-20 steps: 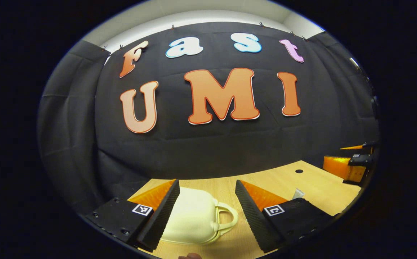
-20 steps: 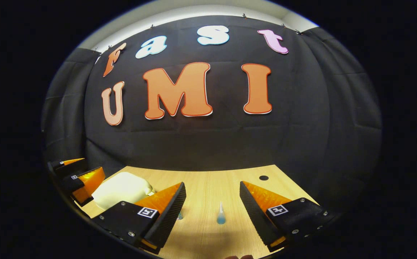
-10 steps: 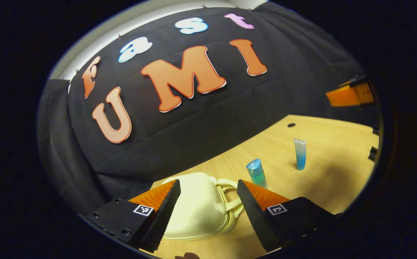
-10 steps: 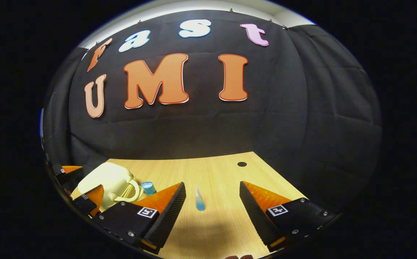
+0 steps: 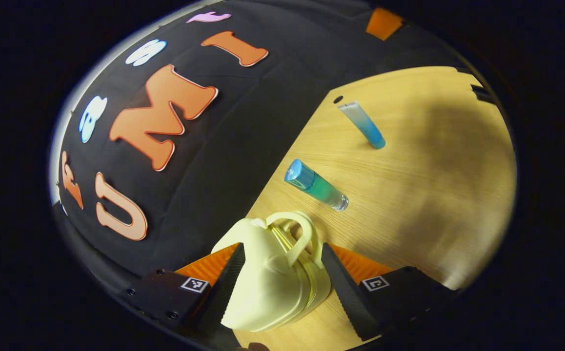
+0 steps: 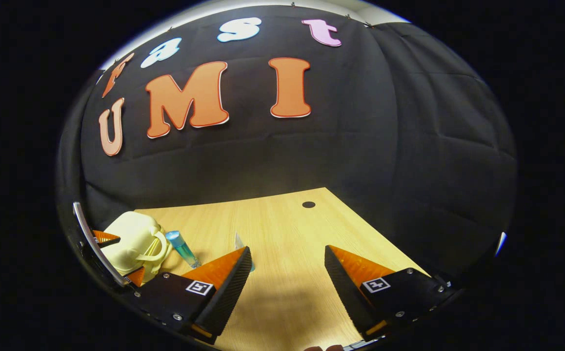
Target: First open the suitcase, pack the skin care products into it, and then close the suitcase.
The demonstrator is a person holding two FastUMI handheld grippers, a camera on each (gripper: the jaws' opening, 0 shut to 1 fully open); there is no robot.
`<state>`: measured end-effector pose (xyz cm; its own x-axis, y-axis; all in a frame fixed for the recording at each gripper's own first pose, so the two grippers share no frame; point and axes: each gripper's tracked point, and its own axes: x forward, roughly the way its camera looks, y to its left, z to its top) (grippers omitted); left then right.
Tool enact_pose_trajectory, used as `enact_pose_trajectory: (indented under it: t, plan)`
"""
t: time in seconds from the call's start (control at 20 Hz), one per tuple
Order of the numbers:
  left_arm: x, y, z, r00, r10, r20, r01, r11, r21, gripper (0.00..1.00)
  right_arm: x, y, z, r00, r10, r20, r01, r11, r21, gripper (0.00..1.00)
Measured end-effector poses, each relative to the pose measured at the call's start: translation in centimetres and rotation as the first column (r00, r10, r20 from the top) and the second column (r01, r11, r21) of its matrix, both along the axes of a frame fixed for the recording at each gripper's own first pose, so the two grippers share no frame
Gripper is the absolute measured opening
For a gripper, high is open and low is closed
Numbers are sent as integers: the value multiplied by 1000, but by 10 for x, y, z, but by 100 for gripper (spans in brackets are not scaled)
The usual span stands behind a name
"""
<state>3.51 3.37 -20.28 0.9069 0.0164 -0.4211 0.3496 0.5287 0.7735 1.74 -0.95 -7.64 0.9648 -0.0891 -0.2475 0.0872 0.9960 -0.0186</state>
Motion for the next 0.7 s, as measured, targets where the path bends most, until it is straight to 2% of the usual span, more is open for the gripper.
enact_pose_trajectory:
  t: [0.1,0.35,0.7]
  plan:
    - [3,4,-9,999,33,-32,-31,997,65,98,2,-10,-2,1000,-14,-4,14,1000,15,95]
    - [14,8,-13,996,77,-46,-70,987,144,98,6,-30,-14,999,-33,-35,34,999,40,95]
    - [33,6,-21,991,101,-84,-84,978,190,98,13,-56,-25,995,-52,-80,56,998,39,95]
